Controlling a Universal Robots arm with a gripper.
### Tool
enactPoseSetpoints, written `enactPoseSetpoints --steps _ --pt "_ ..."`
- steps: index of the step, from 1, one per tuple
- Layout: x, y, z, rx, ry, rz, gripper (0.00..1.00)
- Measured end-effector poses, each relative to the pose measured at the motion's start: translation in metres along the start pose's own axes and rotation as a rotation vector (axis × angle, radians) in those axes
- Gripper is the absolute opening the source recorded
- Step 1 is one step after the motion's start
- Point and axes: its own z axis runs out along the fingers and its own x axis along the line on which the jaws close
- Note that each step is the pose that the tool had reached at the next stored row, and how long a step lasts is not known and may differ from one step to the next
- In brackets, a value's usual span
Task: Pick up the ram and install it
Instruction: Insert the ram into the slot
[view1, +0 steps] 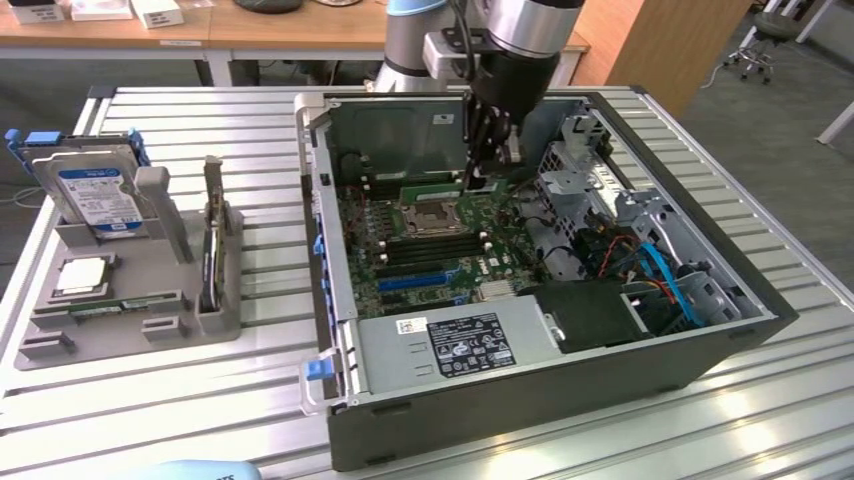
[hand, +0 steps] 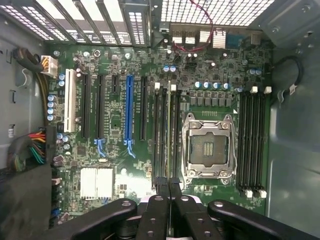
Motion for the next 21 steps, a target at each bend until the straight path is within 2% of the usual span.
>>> enactPoseSetpoints --steps 17,21 --pt "0.0 -0.0007 0.0159 -0.0004 0.0007 -0.016 0.11" --pt "0.0 -0.0007 0.0163 -0.0004 0.0009 -0.016 0.11"
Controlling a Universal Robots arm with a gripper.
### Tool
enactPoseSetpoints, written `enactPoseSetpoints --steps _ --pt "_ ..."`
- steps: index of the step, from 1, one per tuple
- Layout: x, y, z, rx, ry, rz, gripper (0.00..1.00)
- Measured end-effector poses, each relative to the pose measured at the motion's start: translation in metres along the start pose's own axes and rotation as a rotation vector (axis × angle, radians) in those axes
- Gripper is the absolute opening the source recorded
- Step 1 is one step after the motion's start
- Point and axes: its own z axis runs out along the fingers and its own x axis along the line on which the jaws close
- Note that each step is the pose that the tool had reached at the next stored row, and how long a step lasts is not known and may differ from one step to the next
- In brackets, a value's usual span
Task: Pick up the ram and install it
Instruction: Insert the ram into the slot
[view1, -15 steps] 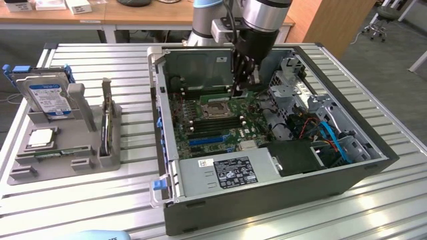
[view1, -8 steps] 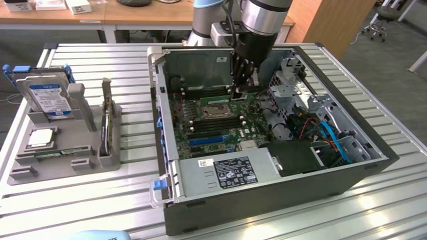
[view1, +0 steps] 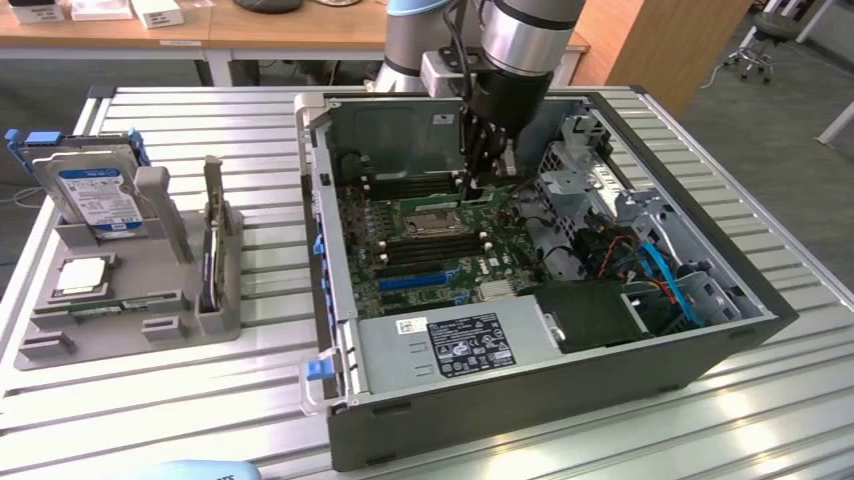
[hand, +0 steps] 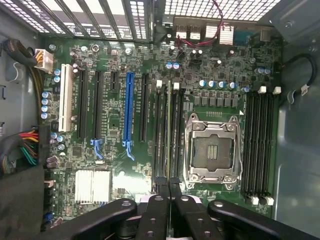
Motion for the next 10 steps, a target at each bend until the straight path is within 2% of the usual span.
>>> enactPoseSetpoints --steps 10 --pt "0.005 0.0026 0.0001 0.0001 -0.0002 0.0 0.11"
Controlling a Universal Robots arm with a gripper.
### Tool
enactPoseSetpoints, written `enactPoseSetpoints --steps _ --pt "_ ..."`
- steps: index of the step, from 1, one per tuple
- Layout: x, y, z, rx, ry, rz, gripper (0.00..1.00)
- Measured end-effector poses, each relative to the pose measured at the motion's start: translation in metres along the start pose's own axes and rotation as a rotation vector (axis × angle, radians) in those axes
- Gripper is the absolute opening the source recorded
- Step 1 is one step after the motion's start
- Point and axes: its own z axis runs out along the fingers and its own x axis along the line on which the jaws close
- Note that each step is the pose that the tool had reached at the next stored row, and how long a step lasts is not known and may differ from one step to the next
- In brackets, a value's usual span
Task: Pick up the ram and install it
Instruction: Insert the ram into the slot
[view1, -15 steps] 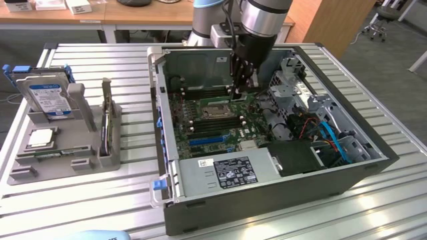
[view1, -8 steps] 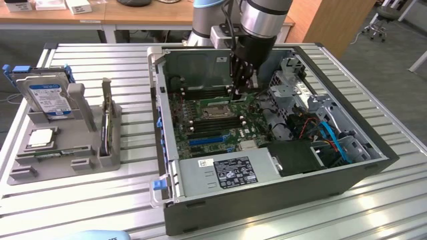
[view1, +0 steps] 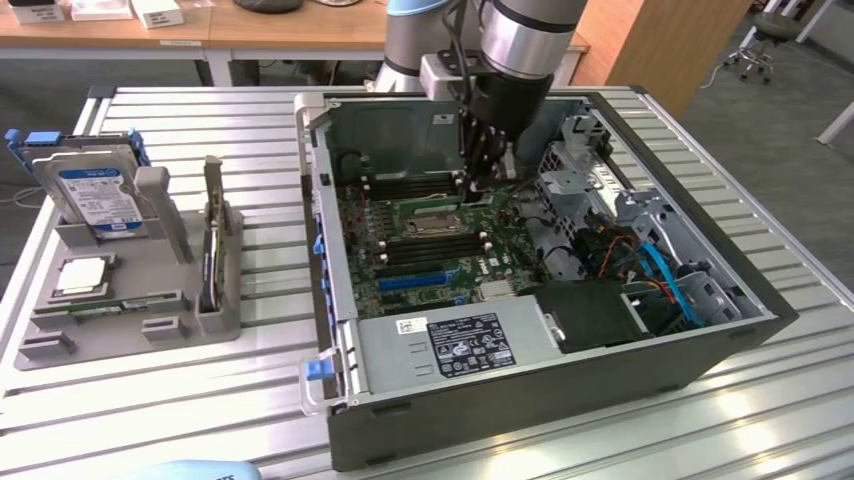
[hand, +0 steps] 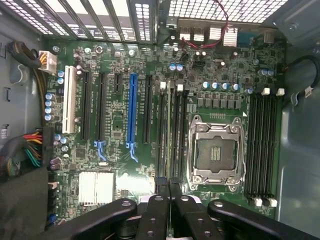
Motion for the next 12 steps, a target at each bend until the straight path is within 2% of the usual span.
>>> enactPoseSetpoints --steps 12 --pt "0.0029 0.003 0.0002 0.0 0.0002 0.001 0.11"
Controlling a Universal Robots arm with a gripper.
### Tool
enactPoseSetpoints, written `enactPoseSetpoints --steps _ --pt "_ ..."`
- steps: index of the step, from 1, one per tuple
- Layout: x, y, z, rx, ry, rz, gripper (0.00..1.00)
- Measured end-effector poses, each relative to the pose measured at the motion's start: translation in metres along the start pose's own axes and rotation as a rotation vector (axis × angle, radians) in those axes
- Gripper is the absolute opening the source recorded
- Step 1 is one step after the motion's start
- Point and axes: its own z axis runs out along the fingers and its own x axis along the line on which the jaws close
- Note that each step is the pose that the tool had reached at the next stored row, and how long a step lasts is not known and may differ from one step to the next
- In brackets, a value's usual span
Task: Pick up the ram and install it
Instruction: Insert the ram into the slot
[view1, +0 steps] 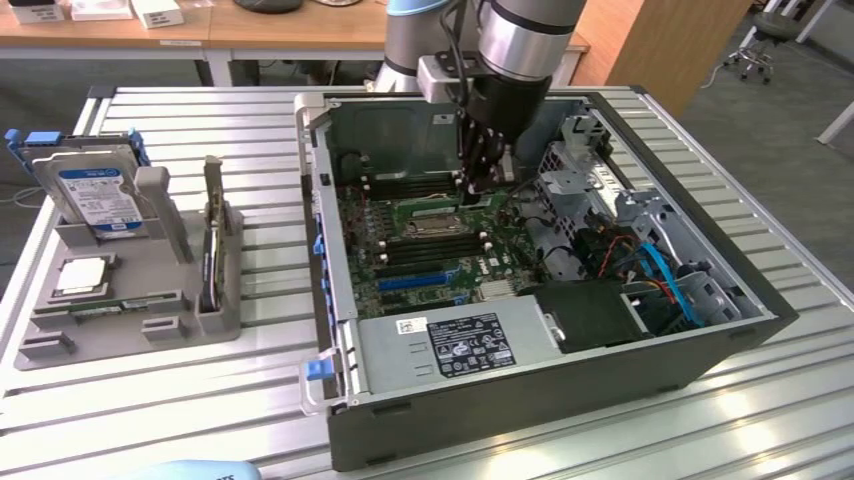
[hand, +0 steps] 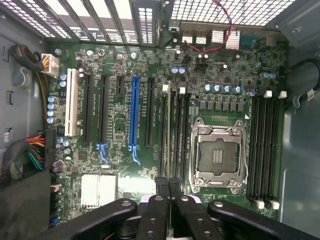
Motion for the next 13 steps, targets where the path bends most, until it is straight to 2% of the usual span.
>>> enactPoseSetpoints --steps 7,13 --pt "0.0001 -0.0002 0.0021 0.0008 -0.0015 0.032 0.11" --pt "0.0001 -0.0002 0.0033 0.001 -0.0021 0.034 0.11"
